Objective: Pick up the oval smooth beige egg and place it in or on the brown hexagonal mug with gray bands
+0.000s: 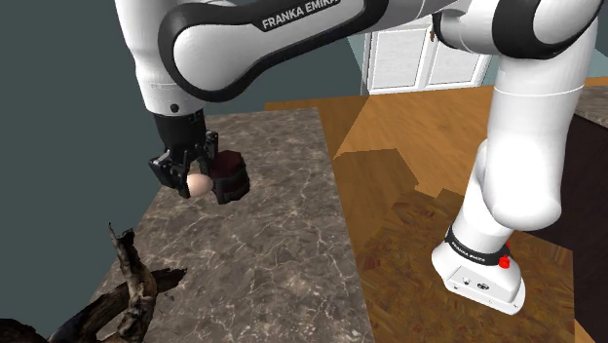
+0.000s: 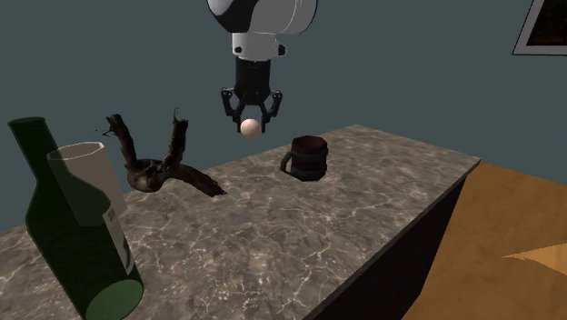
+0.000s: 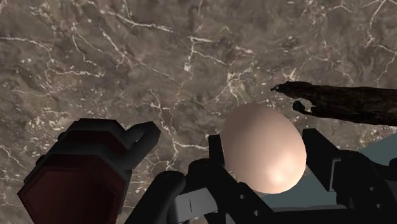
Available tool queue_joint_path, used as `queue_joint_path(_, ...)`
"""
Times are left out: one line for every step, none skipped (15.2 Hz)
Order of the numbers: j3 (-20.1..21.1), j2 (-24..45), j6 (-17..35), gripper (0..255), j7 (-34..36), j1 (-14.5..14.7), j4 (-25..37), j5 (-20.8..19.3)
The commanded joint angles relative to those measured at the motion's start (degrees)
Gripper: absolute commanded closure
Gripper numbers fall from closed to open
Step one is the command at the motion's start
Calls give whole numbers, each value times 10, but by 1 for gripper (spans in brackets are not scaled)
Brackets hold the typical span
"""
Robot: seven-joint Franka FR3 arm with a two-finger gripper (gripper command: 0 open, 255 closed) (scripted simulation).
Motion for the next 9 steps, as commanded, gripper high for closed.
queue_joint_path(-8,7,-4,255,-23,-13,10,2)
queue_joint_path(-13,11,-6,255,-35,-20,17,3)
queue_joint_path(-17,16,-9,255,-47,-26,24,3)
queue_joint_path(-21,22,-12,255,-58,-33,33,3)
queue_joint_path(-25,28,-16,255,-69,-39,42,4)
queue_joint_path(-29,35,-19,255,-81,-45,52,3)
queue_joint_path(-33,42,-23,255,-91,-51,62,3)
queue_joint_path(-37,50,-28,255,-102,-57,74,3)
queue_joint_path(-41,58,-32,255,-113,-63,87,2)
